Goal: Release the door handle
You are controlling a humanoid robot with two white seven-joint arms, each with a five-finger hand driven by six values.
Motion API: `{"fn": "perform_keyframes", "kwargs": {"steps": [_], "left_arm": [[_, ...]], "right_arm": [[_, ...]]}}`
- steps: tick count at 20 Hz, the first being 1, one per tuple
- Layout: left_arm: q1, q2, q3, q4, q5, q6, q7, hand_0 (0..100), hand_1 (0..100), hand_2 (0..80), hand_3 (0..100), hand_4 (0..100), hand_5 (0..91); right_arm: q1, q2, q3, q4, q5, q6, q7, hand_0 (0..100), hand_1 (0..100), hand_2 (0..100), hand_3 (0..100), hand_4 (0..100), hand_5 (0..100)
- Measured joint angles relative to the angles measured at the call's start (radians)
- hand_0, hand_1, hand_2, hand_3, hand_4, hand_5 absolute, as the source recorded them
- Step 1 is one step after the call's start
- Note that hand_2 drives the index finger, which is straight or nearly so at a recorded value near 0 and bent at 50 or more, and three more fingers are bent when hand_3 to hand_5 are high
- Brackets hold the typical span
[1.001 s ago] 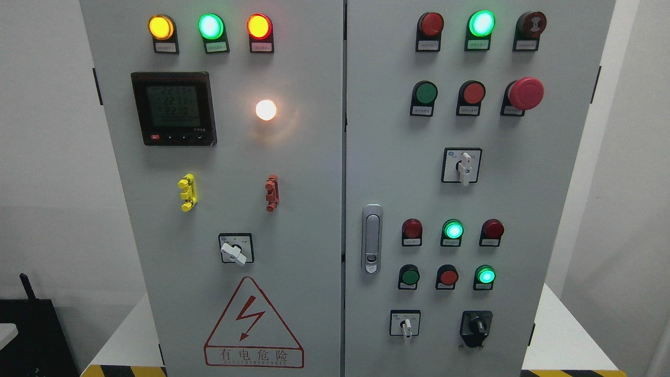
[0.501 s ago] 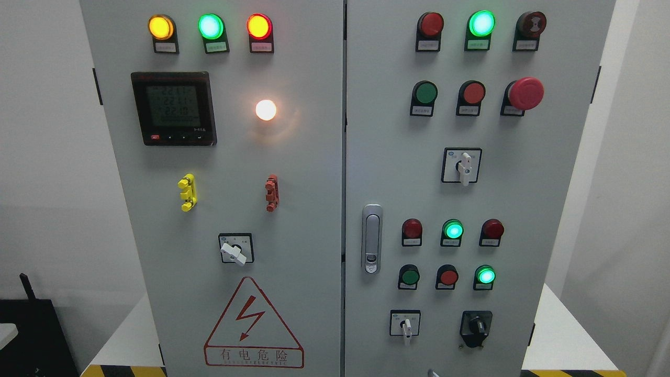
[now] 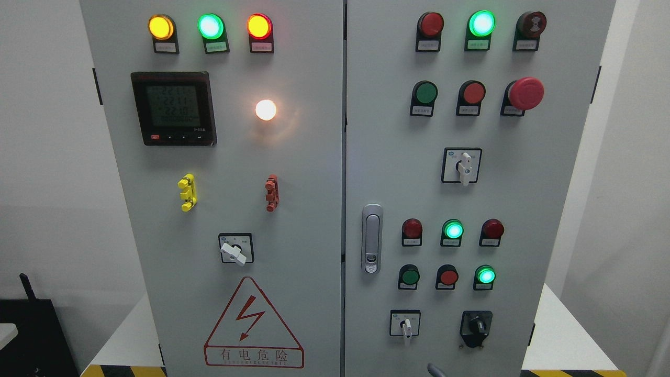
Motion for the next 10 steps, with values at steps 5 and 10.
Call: {"fn": "perform_keyframes", "kwargs": {"steps": [5,10], "left_arm": [[0.000,0.000,0.000,0.000,0.000,0.000,0.000,12,39,0.0,0,0,0.0],[0.000,0.000,0.000,0.000,0.000,0.000,0.000,12,39,0.0,0,0,0.0]], "right_arm": [[-0.018,0.000,0.018,0.000,0.169,-0.007,-0.051,39,9,0,65,52,60],[-0.047,0.001,0.030,0.009,0.359,-0.003,-0.115,38,13,0,87,69,80]]}}
